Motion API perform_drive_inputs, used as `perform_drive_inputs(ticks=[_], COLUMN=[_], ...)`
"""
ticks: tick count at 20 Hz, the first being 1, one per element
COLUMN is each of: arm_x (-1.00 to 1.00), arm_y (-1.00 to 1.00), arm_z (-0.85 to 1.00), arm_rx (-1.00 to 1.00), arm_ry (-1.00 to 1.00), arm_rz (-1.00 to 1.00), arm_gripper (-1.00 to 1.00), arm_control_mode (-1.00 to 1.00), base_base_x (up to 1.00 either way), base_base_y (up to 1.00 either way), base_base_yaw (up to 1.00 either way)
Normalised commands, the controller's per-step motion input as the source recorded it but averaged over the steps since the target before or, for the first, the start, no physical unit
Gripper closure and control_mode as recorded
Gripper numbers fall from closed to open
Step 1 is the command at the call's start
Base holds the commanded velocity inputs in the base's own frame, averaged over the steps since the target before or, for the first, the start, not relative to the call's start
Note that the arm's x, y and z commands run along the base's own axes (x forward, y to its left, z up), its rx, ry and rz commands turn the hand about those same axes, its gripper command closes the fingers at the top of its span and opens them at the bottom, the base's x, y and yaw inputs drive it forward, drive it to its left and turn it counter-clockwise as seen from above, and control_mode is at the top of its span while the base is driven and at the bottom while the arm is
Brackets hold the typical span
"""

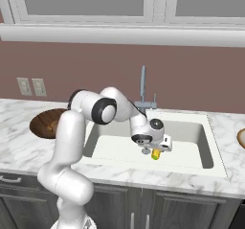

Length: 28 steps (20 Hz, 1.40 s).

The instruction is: Pick the potatos from the cabinet and place them in one bowl. Pick the corn from the sink and place it in the other bowl.

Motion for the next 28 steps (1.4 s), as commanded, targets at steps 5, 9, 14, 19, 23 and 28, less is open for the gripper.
perform_drive_inputs(ticks=[5,9,14,19,23,28], arm_x=[0.0,0.04,0.06,0.19,0.26,0.13], arm_y=[-0.13,-0.03,0.0,0.0,0.0,0.0], arm_z=[-0.13,-0.01,0.0,-0.16,-0.26,-0.23], arm_rx=[-0.04,-0.01,0.0,0.0,0.0,0.0], arm_ry=[-0.01,-0.05,-0.03,0.0,0.0,0.0], arm_rz=[0.0,0.0,0.0,0.0,0.0,0.0], arm_gripper=[-1.0,-1.0,-1.0,-1.0,-1.0,-1.0], arm_control_mode=[-1.0,-1.0,-1.0,-1.0,-1.0,-1.0], base_base_x=[0.0,0.0,0.0,0.0,0.0,0.0], base_base_y=[0.0,0.0,0.0,0.0,0.0,0.0], base_base_yaw=[0.0,0.0,0.0,0.0,0.0,0.0])
